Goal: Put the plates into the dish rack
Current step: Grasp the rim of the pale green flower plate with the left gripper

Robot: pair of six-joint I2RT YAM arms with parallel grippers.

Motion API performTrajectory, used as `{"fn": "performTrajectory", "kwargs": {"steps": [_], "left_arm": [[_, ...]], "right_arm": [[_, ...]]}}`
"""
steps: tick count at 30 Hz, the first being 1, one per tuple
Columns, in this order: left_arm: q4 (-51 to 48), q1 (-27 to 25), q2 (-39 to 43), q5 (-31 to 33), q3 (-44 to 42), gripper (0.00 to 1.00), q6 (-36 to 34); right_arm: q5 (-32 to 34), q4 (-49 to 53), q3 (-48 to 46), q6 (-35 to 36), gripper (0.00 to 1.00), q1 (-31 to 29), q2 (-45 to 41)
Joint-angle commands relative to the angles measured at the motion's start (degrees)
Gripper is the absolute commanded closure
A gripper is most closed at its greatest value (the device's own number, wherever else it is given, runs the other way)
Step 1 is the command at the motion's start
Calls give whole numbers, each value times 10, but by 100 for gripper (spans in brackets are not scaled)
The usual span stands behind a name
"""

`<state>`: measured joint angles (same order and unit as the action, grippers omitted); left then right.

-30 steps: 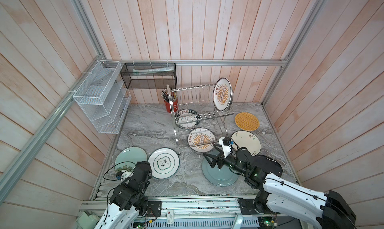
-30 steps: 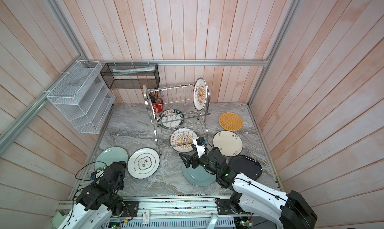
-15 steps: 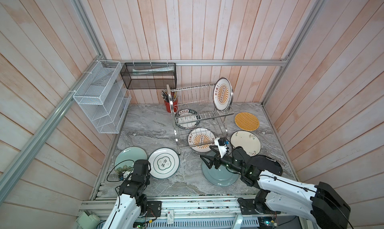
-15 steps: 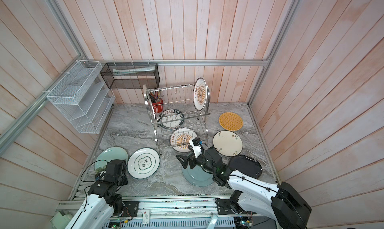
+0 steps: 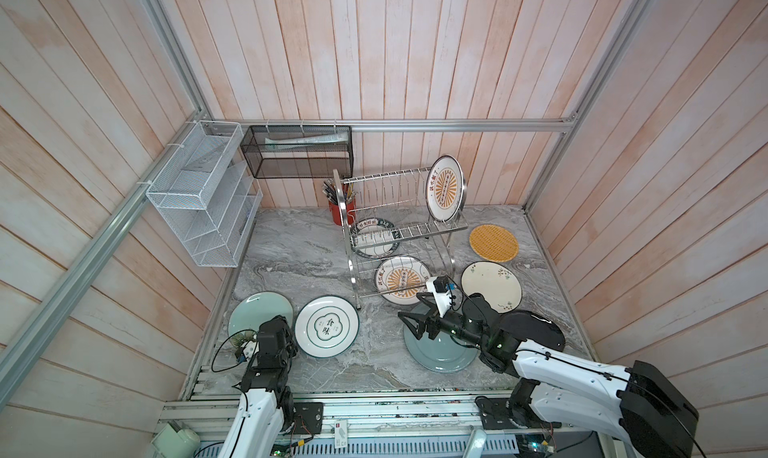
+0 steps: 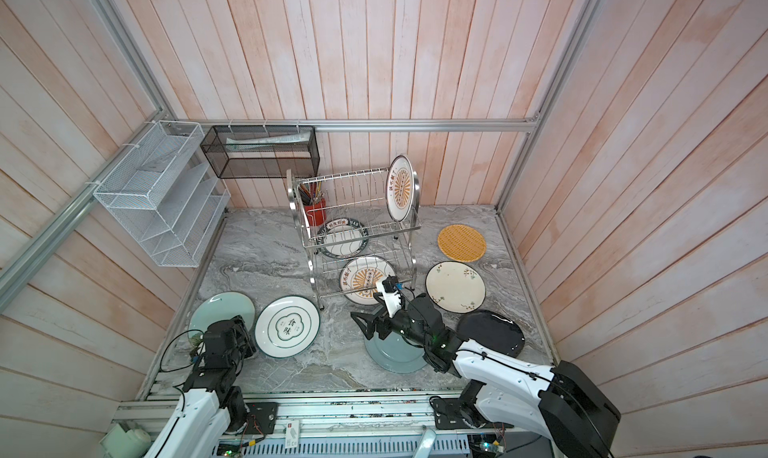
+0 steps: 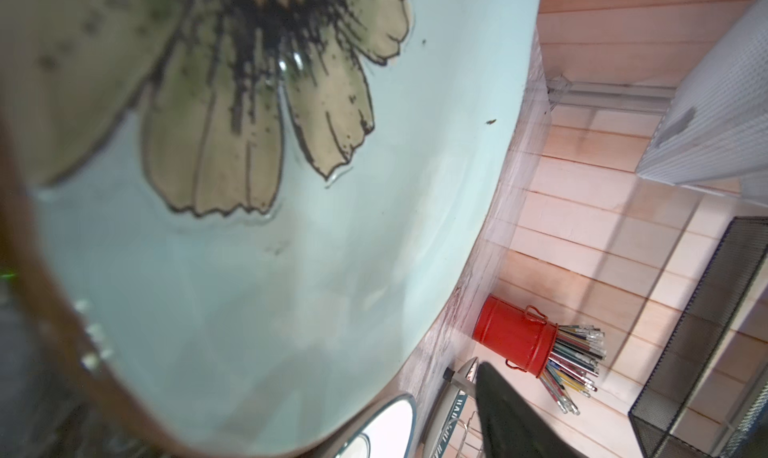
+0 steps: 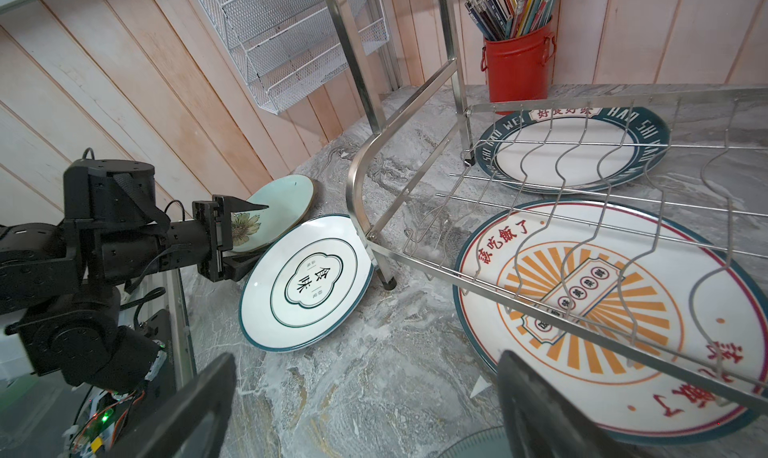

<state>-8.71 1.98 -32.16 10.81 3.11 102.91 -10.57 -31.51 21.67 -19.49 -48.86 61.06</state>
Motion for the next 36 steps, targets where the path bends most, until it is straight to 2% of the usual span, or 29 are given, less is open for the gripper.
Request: {"fn": "performTrajectory", "kwargs": {"steps": [1, 4, 10, 15, 20, 25, 29, 36], "left_arm": [[-45, 7, -3, 0, -37, 34, 22], [-34, 12, -5, 0, -49, 42, 37], [-32, 14, 12, 6, -62, 67, 47], [-97, 14, 59, 26, -33, 86, 6], [-116, 15, 85, 37, -7, 97, -67], [-130, 15, 73, 29, 15, 100, -101], [-89, 15, 71, 7, 23, 100, -159], [-125, 15, 88, 4, 87, 100, -242]], "right_arm": [[-2, -9, 7, 6, 2, -6, 2], [-2, -9, 6, 6, 2, -7, 0], [-1, -9, 6, 6, 2, -8, -3], [5, -7, 5, 8, 2, -8, -10], [8, -6, 5, 9, 2, -8, -11], [11, 0, 7, 10, 2, -9, -8], [15, -1, 5, 11, 2, -9, -12], [22, 4, 7, 15, 2, -9, -10]]}}
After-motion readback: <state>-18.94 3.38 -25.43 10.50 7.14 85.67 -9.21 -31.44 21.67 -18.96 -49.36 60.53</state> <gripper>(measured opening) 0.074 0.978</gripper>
